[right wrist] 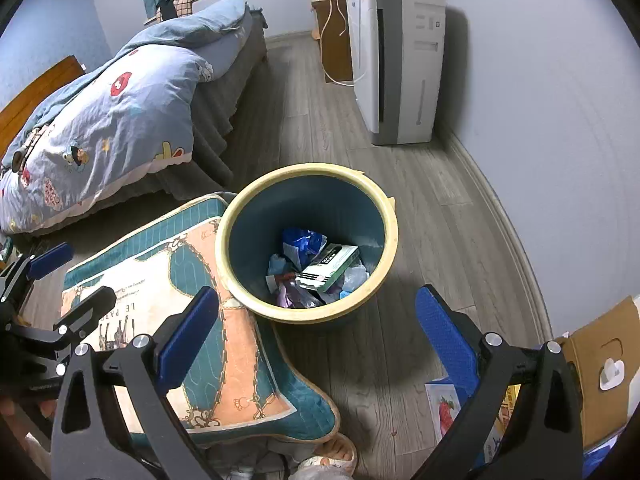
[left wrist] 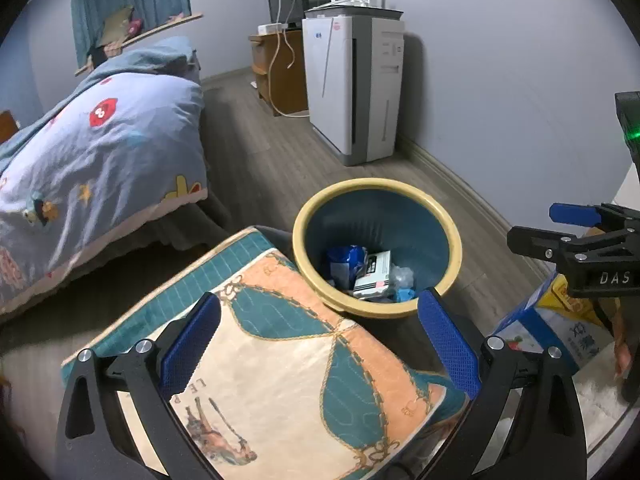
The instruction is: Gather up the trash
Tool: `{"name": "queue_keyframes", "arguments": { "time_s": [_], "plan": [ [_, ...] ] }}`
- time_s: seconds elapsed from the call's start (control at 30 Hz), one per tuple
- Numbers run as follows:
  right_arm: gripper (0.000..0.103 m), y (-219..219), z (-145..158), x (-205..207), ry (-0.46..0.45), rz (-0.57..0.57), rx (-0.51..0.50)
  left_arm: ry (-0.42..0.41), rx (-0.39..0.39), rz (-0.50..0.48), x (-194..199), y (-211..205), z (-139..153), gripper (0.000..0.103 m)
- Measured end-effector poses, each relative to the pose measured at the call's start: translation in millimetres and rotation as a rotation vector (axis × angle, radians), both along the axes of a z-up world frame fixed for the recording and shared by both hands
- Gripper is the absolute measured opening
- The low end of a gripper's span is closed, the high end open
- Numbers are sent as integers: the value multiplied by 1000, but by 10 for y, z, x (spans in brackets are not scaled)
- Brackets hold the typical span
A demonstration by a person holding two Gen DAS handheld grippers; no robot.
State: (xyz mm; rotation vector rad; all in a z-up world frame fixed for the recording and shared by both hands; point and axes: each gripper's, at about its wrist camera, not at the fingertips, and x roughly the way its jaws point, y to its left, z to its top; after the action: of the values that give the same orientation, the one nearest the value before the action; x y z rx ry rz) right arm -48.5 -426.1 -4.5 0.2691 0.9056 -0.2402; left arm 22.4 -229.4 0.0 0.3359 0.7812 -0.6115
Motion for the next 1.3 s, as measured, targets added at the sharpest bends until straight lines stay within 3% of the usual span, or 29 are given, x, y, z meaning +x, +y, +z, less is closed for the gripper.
{"name": "queue_keyframes", "arguments": {
  "time_s": [1.3],
  "plan": [
    [97,23,5,16,1,9,-20,-10,0,-3,-62,41,43,98]
  ]
}}
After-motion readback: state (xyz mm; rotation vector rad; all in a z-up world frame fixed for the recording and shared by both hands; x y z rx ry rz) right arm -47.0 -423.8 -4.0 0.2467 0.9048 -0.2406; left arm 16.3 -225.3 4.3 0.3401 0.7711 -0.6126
